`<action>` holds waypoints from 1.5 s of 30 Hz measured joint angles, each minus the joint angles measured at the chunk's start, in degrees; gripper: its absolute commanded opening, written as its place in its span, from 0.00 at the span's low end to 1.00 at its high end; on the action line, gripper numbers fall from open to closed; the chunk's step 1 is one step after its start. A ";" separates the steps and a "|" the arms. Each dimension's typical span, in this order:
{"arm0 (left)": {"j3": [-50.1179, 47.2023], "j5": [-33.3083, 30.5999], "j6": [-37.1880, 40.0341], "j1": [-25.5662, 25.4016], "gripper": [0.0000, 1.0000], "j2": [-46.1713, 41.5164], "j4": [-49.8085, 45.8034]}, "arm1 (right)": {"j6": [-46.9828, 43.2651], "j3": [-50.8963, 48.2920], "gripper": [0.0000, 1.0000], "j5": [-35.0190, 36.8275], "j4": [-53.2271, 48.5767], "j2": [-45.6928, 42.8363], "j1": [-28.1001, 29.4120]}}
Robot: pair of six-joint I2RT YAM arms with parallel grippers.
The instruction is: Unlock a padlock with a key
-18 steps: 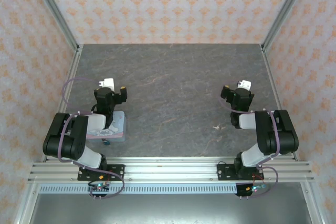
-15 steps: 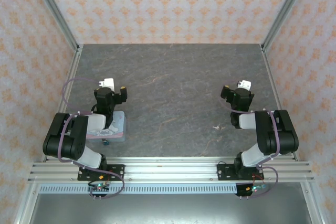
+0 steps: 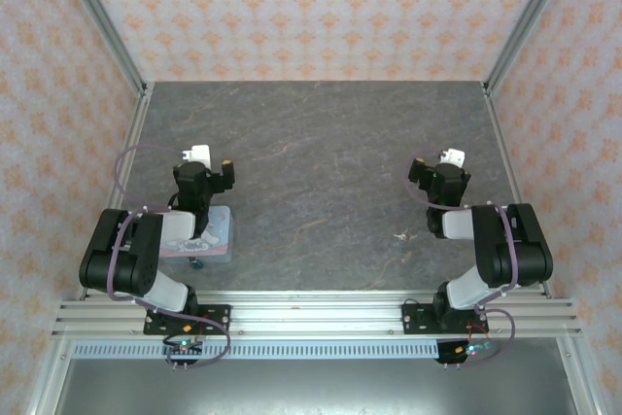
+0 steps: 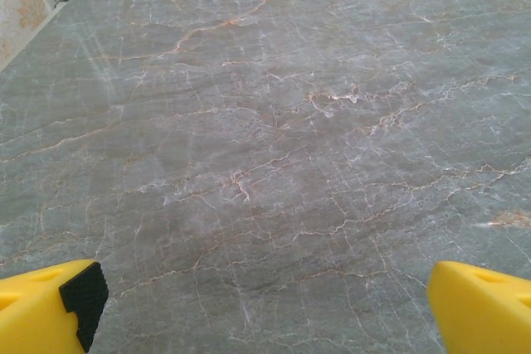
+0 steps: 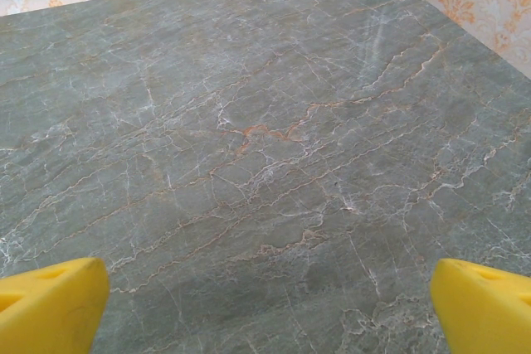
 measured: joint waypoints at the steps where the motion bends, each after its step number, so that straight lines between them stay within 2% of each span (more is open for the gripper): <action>1: 0.76 0.00 0.00 0.00 1.00 -0.33 -1.84 | 0.02 0.02 0.99 0.04 -0.85 -0.63 0.00; 5: 6.58 -0.52 -0.61 0.00 1.00 -4.85 -12.96 | 2.89 3.96 0.99 1.33 -14.16 -8.55 0.00; 9: 14.45 -4.35 -5.79 0.00 1.00 -11.30 -24.83 | 11.74 10.80 0.99 0.79 -23.74 -15.93 0.00; 15: 26.71 -10.40 -19.26 1.22 1.00 -15.37 -47.15 | 22.77 10.10 0.99 -11.89 -25.77 -22.86 -0.20; 19: 28.41 -11.96 -27.10 4.76 1.00 -15.87 -59.65 | 28.11 10.10 0.99 -19.52 -27.85 -22.51 0.61; 22: 27.65 -11.61 -31.63 8.90 1.00 -15.89 -66.20 | 30.42 10.78 0.99 -22.75 -31.58 -21.68 3.61; 26: 24.55 -10.32 -34.80 12.35 1.00 -16.39 -70.07 | 32.96 13.64 0.99 -24.63 -37.42 -19.37 8.00; 34: 19.85 -7.17 -35.87 12.33 1.00 -15.69 -71.21 | 42.97 12.76 0.99 -27.63 -36.92 -13.73 9.92; 40: 16.68 0.02 -35.69 12.31 1.00 -15.23 -68.65 | 43.69 14.86 0.99 -27.28 -41.90 -12.66 14.82; 42: 15.78 2.32 -36.09 11.76 1.00 -15.41 -67.41 | 43.71 16.15 0.99 -27.26 -42.77 -12.63 16.76; 45: 14.47 4.42 -37.35 7.30 1.00 -16.04 -65.09 | 43.76 17.62 0.99 -27.54 -43.45 -12.02 19.78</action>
